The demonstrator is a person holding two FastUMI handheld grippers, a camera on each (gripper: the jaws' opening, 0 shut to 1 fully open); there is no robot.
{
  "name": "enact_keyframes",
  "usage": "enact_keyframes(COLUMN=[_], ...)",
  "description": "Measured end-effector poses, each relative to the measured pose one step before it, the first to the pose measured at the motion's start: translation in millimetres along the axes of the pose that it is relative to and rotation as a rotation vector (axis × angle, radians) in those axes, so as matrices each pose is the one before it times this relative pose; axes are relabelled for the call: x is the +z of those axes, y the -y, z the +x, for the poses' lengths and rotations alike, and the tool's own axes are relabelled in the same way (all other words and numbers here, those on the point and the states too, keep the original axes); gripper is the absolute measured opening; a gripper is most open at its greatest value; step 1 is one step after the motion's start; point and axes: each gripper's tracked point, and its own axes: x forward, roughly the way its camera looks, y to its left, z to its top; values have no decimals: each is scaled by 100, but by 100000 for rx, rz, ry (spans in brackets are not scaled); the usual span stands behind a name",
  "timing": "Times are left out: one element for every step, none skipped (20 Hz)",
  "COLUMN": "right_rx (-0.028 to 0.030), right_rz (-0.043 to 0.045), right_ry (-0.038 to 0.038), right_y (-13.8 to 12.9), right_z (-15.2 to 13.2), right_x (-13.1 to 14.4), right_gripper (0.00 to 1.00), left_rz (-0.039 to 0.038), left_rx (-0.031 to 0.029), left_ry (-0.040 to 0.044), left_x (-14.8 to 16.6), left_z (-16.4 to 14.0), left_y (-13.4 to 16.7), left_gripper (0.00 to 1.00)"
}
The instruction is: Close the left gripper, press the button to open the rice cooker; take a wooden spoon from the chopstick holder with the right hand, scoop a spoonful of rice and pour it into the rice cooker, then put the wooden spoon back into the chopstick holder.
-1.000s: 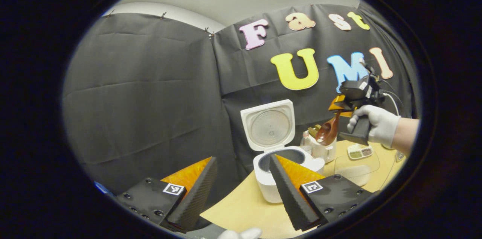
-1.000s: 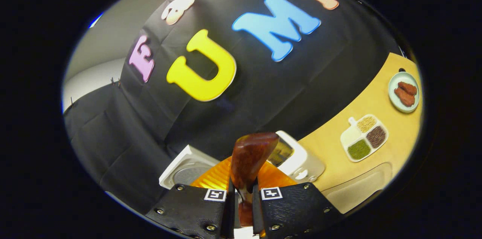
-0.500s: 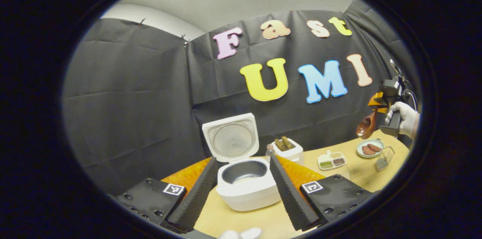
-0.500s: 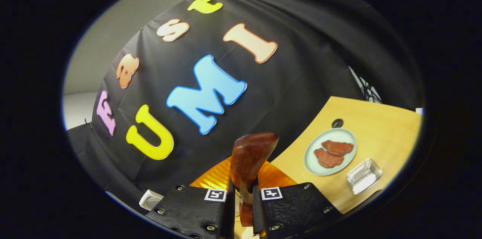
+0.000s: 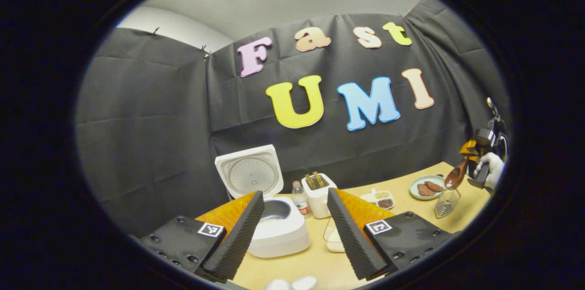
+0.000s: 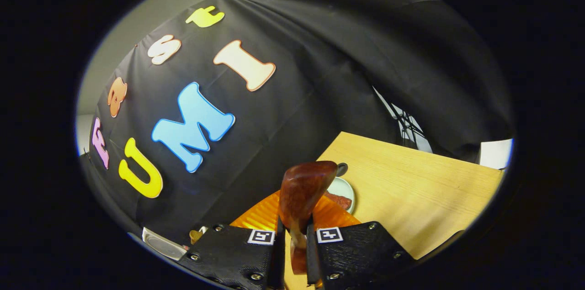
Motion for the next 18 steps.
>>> enact_keyframes(right_rx=[-1748, -1164, -1130, -440, -638, -1082, -100, -153, -247, -223, -362, 119, -733, -364, -651, -89, -247, -622], right_rz=[-1949, -1423, -724, -712, -825, -1118, 38, 720, -405, -635, -1792, -1197, -1329, -662, -815, -725, -793, -662], right_ry=[-369, -590, -1050, -1286, -1270, -450, -1538, -754, -930, 679, -429, -889, -764, -1003, -1169, 1399, -172, -13], right_y=[687, 632, 596, 364, 548, 526, 251, 97, 168, -38, 334, 156, 300, 295, 204, 174, 66, 51], right_z=[437, 446, 398, 296, -391, 271, 274, 130, 93, 304, 137, 233, 10, 103, -32, 8, -171, -157], right_x=[-473, -544, -762, -644, -759, -526, -658, -360, -397, -206, -437, -369, -426, -479, -590, 189, -282, 113], right_gripper=[19, 19, 19, 19, 19, 19, 19, 19, 19, 19, 19, 19, 19, 19, 19, 19, 19, 19], left_rz=[847, 542, 530, 484, 399, 457, 161, 156, 290, 309, 258, 67, -30, 156, 140, -155, 0, -65], left_rx=[-29, -431, -67, -543, 35, -119, -96, -75, 44, -107, 76, -178, -148, 92, 102, 178, -189, -19], left_ry=[-95, 33, 117, -171, 141, -367, -354, -90, 110, -1, -139, -312, -17, -52, 61, 83, -224, 58], left_x=[235, 143, 201, 153, 184, 51, 30, -7, 118, 93, 80, -188, 111, 141, 69, -156, 67, 65], left_z=[-76, -15, 44, -121, 59, -52, 60, -92, -7, -64, 83, -59, 59, 134, -19, -48, 123, -144], left_y=[503, 404, 422, 360, 368, 237, 246, 235, 174, 181, 83, 134, 136, 121, -1, -72, 57, 19], left_gripper=[100, 100, 100, 100, 100, 97, 94, 97, 100, 100, 100, 100, 100, 100, 100, 100, 100, 100])
